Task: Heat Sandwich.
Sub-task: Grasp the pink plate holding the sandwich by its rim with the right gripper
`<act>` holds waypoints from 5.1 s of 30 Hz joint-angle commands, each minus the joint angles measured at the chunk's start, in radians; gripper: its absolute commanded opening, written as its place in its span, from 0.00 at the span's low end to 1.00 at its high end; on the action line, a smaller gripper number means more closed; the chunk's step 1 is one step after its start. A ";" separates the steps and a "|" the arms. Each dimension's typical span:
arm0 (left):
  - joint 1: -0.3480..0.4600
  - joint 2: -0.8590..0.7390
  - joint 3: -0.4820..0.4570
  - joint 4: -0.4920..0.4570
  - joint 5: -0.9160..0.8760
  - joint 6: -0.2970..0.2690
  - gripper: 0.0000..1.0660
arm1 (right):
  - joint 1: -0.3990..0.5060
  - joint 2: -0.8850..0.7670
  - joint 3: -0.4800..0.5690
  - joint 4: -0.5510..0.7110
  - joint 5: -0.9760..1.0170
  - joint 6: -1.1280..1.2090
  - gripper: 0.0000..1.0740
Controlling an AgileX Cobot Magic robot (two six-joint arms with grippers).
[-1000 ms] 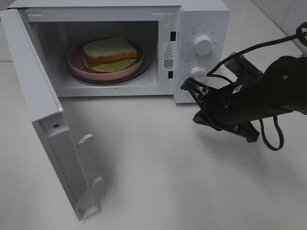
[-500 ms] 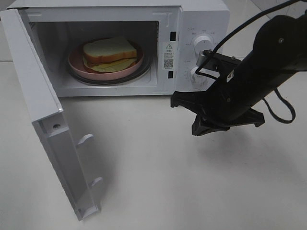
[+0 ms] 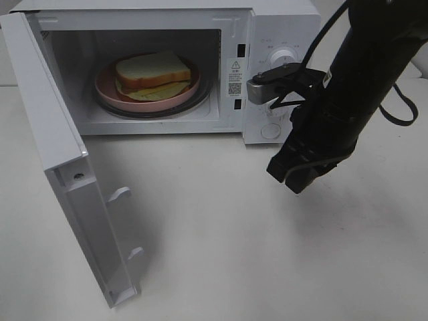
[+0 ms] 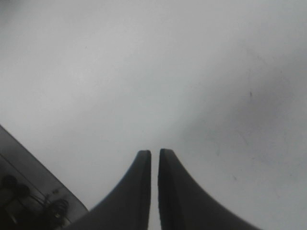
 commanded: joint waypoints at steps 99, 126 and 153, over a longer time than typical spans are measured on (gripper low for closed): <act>0.007 -0.007 0.002 0.000 -0.007 0.001 0.92 | 0.139 0.253 -0.310 -0.215 -0.497 -0.798 0.79; 0.007 -0.007 0.002 0.000 -0.007 0.001 0.92 | 0.175 0.590 -0.685 -0.155 -0.494 -0.775 0.76; 0.007 -0.007 0.002 0.000 -0.007 0.001 0.92 | 0.177 0.804 -0.981 -0.132 -0.320 -0.740 0.75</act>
